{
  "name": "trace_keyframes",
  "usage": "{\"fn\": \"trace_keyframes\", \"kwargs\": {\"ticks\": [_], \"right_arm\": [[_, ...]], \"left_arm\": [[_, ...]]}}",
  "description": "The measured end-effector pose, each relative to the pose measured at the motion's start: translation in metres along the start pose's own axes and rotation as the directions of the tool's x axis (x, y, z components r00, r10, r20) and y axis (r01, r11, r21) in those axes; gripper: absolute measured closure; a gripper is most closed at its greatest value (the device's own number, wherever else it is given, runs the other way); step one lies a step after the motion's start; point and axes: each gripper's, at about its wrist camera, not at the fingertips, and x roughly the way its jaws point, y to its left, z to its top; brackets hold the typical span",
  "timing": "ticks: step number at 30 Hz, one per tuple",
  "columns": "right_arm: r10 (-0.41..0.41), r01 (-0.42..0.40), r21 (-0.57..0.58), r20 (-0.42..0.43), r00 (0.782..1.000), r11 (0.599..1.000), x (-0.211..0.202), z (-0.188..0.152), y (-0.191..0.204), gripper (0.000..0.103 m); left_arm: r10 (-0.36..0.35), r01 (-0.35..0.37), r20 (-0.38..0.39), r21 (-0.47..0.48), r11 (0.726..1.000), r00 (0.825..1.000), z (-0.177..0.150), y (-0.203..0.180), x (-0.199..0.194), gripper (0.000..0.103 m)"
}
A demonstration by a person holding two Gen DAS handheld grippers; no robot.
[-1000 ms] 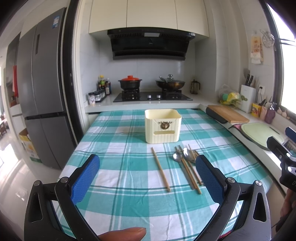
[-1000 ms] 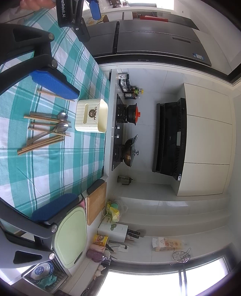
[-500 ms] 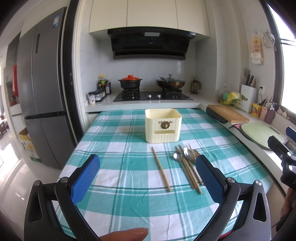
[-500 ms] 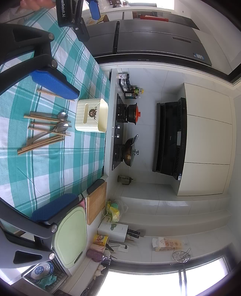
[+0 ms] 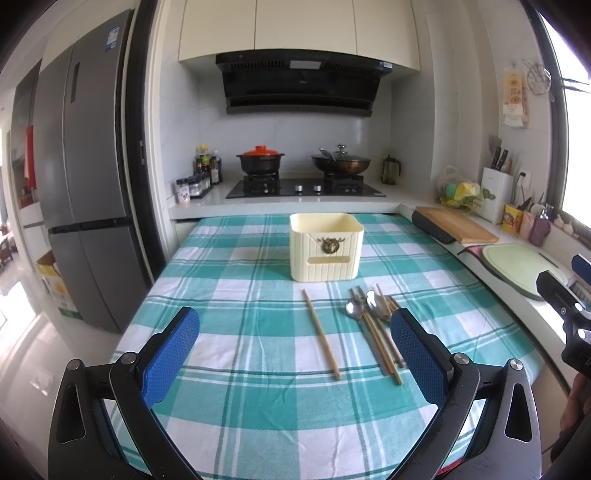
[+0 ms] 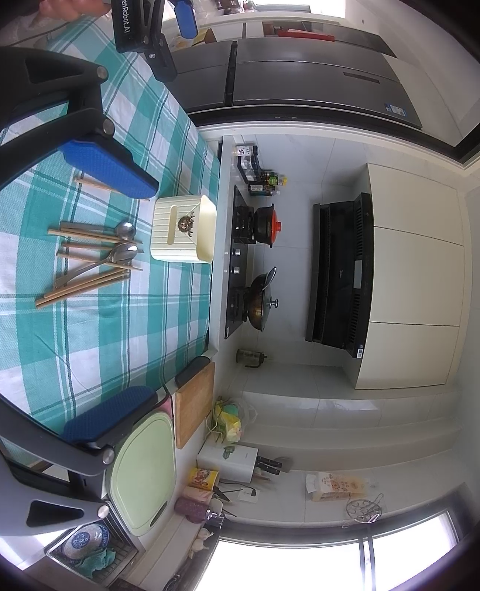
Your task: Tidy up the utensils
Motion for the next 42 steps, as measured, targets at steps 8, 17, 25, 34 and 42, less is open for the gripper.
{"fn": "trace_keyframes", "kwargs": {"ticks": [8, 17, 25, 34, 42], "right_arm": [[-0.001, 0.001, 0.002, -0.004, 1.0, 1.0, 0.002, -0.001, -0.001, 0.0], [-0.001, 0.001, 0.003, -0.003, 1.0, 1.0, 0.002, -0.001, -0.001, 0.0], [-0.002, 0.002, 0.004, -0.008, 1.0, 1.0, 0.003, -0.002, -0.002, 0.0], [-0.006, 0.006, 0.015, -0.021, 1.0, 1.0, 0.009, -0.006, -0.004, 0.0], [0.024, -0.022, 0.029, -0.076, 0.997, 0.999, 0.033, -0.015, -0.009, 0.0]], "left_arm": [[-0.001, 0.001, -0.002, 0.0, 1.0, 1.0, 0.001, 0.001, 0.001, 0.0], [-0.003, 0.003, -0.007, 0.002, 1.0, 1.0, 0.002, 0.001, 0.003, 0.0], [-0.009, 0.009, -0.02, 0.004, 1.0, 1.0, 0.002, 0.0, 0.008, 0.0], [0.003, -0.004, -0.07, -0.009, 1.0, 0.998, -0.002, 0.001, 0.023, 0.0], [-0.047, 0.049, -0.174, 0.006, 0.999, 0.984, -0.013, -0.006, 0.054, 0.0]]}}
